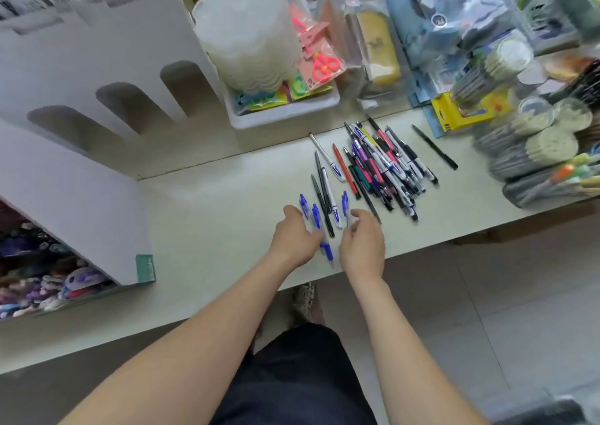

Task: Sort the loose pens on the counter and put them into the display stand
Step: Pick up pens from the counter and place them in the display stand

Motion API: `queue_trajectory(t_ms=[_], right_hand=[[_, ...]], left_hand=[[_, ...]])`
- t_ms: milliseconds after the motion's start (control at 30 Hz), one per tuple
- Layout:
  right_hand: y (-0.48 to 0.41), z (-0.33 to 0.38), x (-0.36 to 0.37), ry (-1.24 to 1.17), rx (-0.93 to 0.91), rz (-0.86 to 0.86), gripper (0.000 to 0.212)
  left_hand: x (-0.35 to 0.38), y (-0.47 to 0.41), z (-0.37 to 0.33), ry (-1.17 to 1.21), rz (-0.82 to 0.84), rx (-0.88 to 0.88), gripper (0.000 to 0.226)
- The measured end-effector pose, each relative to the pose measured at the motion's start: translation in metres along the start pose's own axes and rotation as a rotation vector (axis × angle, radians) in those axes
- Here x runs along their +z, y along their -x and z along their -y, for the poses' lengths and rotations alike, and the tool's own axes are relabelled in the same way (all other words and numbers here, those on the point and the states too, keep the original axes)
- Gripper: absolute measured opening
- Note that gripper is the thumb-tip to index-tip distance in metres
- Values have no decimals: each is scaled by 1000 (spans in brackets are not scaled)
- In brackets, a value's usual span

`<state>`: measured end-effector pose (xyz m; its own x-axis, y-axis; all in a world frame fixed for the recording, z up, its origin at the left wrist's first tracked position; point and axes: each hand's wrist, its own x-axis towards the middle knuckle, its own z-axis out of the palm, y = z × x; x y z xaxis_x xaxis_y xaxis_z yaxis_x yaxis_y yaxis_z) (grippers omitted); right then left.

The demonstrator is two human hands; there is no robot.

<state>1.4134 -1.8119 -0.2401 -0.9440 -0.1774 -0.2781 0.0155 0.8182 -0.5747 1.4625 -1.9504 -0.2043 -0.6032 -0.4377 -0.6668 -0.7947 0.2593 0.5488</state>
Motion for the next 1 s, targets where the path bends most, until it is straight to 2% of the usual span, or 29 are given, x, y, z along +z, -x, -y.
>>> queue_trajectory(t_ms=[133,267,500,600,700,800,900,1000], right_hand=[[5,6,7,-90,-110,104,49],[13,2,18,58,-221,179,79],[2,5,22,36,-285,164,80],[-7,6,20,17,-289,158,89],[-16,9,22,117,-315,186,107],[-24,18,32,221,-295,74,92],[-36,37,42,294,-227,-41,82],[-49,53,50,398,-184,-85,69]], left_hand=[[12,-16,-4,-55,-71,-42,49],[10,-27,-2,-60,-167,-91,41],[-6,-47,-1,-13,-326,-103,33],[-9,-51,-5,43,-318,-46,26],[-9,-61,-1,97,-246,-16,21],[-18,-58,-13,137,-191,3,35],[-24,-54,-18,10,-96,57,43],[-29,-60,-9,-13,-106,79,45]])
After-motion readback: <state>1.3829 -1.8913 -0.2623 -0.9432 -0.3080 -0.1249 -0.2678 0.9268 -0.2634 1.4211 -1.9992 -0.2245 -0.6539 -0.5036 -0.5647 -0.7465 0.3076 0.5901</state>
